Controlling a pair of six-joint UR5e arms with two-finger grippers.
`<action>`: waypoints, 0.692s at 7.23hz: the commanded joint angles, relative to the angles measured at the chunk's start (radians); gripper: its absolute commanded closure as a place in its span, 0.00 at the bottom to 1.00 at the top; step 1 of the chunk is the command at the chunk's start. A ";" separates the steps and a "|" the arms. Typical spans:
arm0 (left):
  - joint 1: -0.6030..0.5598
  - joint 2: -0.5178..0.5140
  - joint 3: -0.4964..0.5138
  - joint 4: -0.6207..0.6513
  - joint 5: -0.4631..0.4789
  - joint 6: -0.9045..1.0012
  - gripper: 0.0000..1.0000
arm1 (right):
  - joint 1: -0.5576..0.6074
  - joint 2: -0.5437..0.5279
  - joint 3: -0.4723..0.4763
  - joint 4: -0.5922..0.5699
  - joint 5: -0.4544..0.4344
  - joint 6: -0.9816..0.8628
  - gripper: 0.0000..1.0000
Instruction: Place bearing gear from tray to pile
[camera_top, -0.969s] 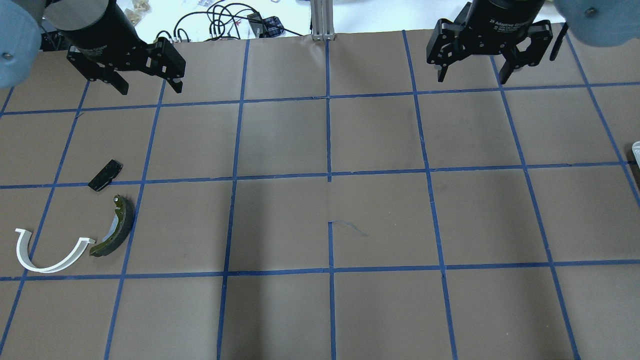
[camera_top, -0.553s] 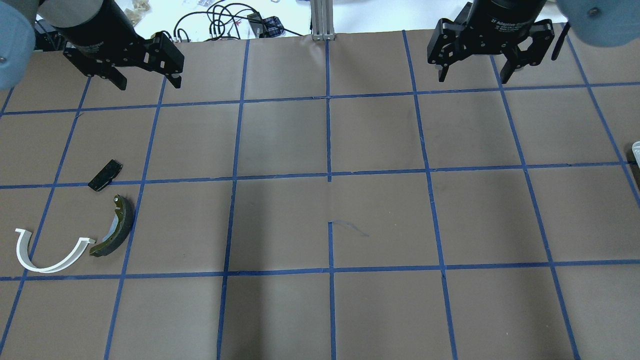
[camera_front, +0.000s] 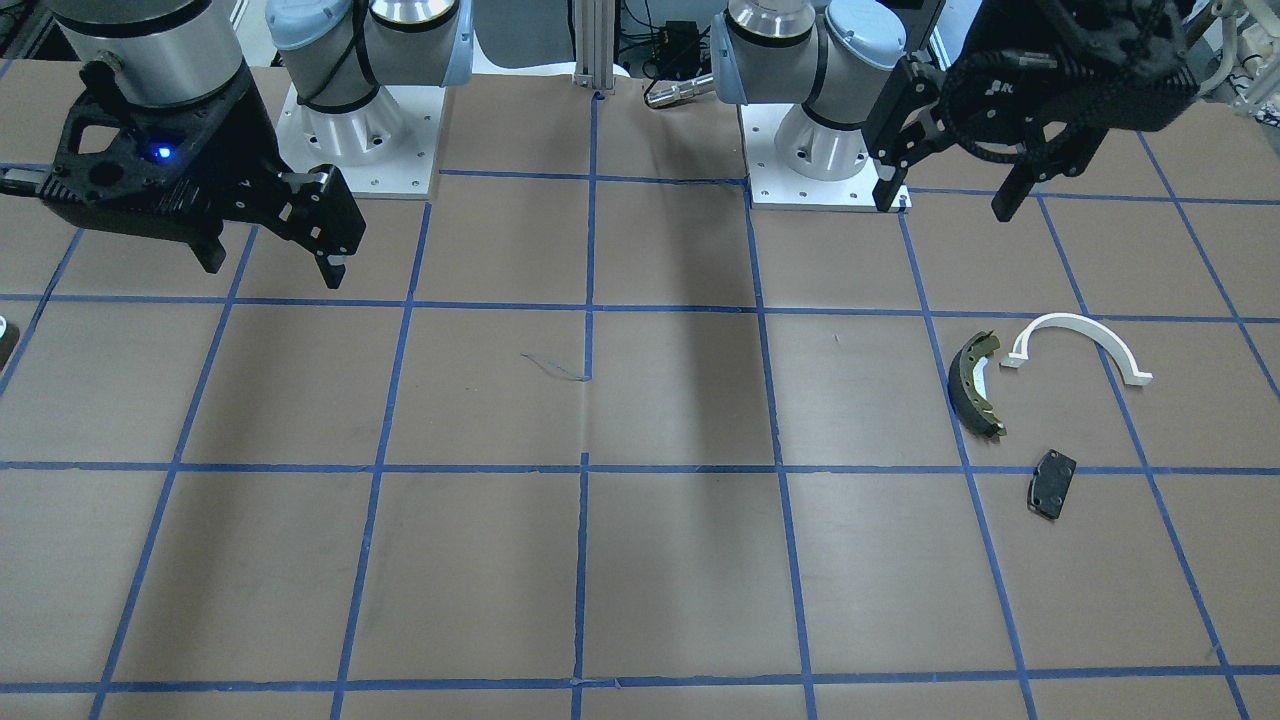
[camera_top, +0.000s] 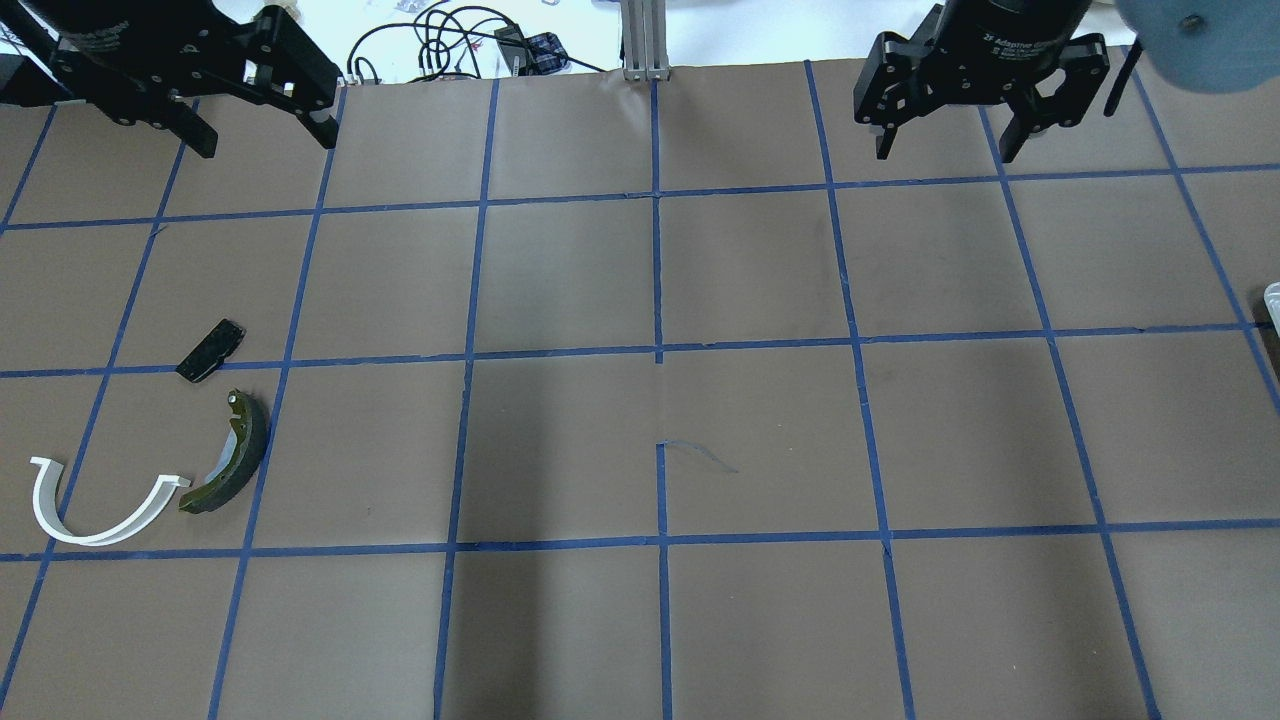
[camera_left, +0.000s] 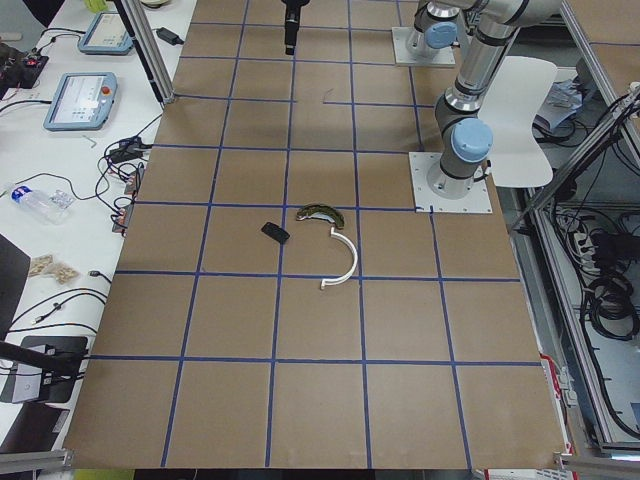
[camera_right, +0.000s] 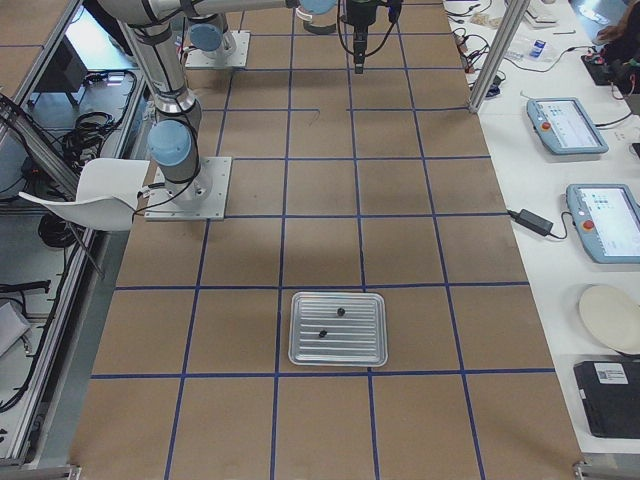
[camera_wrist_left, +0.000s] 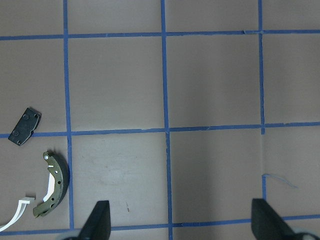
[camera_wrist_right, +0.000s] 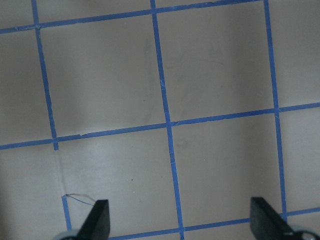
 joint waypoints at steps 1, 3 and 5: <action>0.008 -0.078 0.039 0.035 0.073 0.035 0.00 | 0.000 0.004 -0.001 -0.002 0.006 -0.002 0.00; -0.003 -0.111 -0.039 0.071 0.064 0.037 0.00 | -0.034 0.009 0.002 -0.039 -0.003 -0.159 0.00; -0.007 -0.091 -0.175 0.186 0.067 0.036 0.00 | -0.195 0.001 0.011 -0.019 -0.012 -0.421 0.00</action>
